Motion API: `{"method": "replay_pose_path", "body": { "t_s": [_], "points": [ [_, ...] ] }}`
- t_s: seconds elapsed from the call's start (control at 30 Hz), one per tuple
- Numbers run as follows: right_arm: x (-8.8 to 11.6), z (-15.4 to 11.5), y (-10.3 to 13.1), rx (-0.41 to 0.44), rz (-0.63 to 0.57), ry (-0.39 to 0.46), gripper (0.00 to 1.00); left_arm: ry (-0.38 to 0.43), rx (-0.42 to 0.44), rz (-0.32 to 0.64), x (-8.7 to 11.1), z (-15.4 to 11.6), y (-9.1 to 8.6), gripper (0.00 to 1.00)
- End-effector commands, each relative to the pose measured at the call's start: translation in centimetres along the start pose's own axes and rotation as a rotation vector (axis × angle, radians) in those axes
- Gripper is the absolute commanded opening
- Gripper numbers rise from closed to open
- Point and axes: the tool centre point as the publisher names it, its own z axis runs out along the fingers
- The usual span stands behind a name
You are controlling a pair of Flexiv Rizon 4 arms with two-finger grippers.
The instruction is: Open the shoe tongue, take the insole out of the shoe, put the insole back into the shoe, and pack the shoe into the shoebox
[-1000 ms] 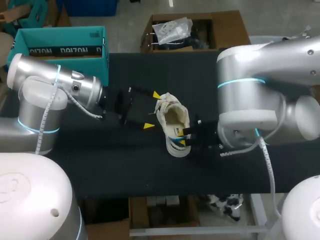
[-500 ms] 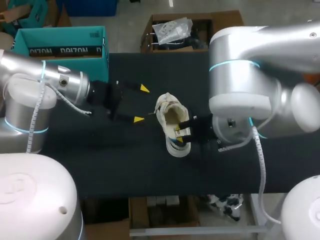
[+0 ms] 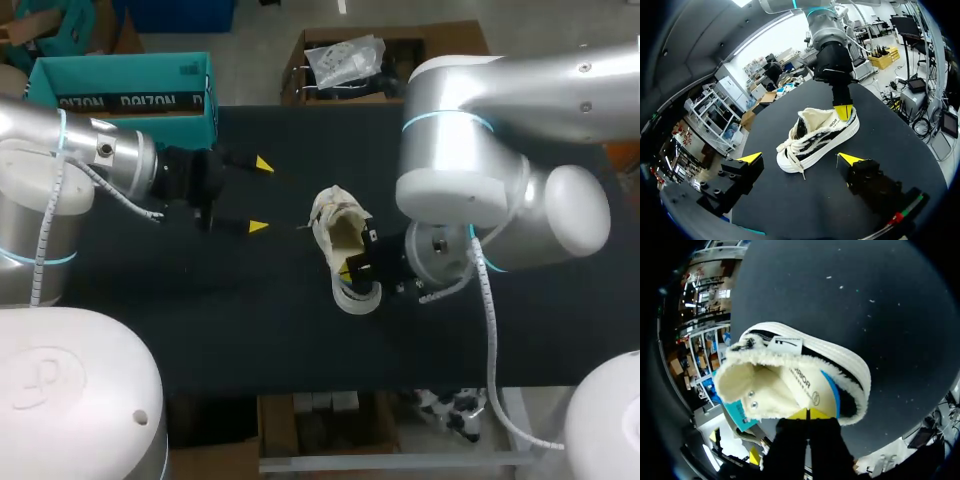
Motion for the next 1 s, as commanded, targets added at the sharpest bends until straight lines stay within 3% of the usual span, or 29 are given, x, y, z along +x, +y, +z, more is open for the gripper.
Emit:
{"method": "replay_pose_path", "body": {
  "t_s": [0.03, 0.37, 0.57, 0.67, 0.97, 1.0],
  "points": [
    [-0.4, 2.1, 1.1, 0.033, 0.018, -0.157, 0.00, -0.020, -0.017, -0.004, 0.6, -1.1, -0.4, 1.00],
    [-1.8, 2.9, 2.2, 0.067, 0.066, -0.166, 0.00, -0.039, -0.034, -0.005, 0.7, -1.8, -0.6, 1.00],
    [-0.2, -0.5, 1.6, 0.129, 0.018, -0.090, 0.00, -0.047, -0.037, 0.003, 0.6, -2.2, -1.3, 1.00],
    [0.8, -1.9, 1.4, 0.203, -0.021, -0.041, 0.00, -0.052, -0.038, 0.007, 0.6, -2.5, -1.7, 1.00],
    [2.7, -3.2, 2.0, 0.350, -0.084, -0.015, 0.00, -0.067, -0.043, -0.010, 1.0, -3.5, -2.0, 1.00],
    [2.9, -3.3, 2.1, 0.370, -0.086, -0.015, 0.05, -0.066, -0.044, -0.014, 1.0, -3.6, -2.0, 1.00]
  ]
}}
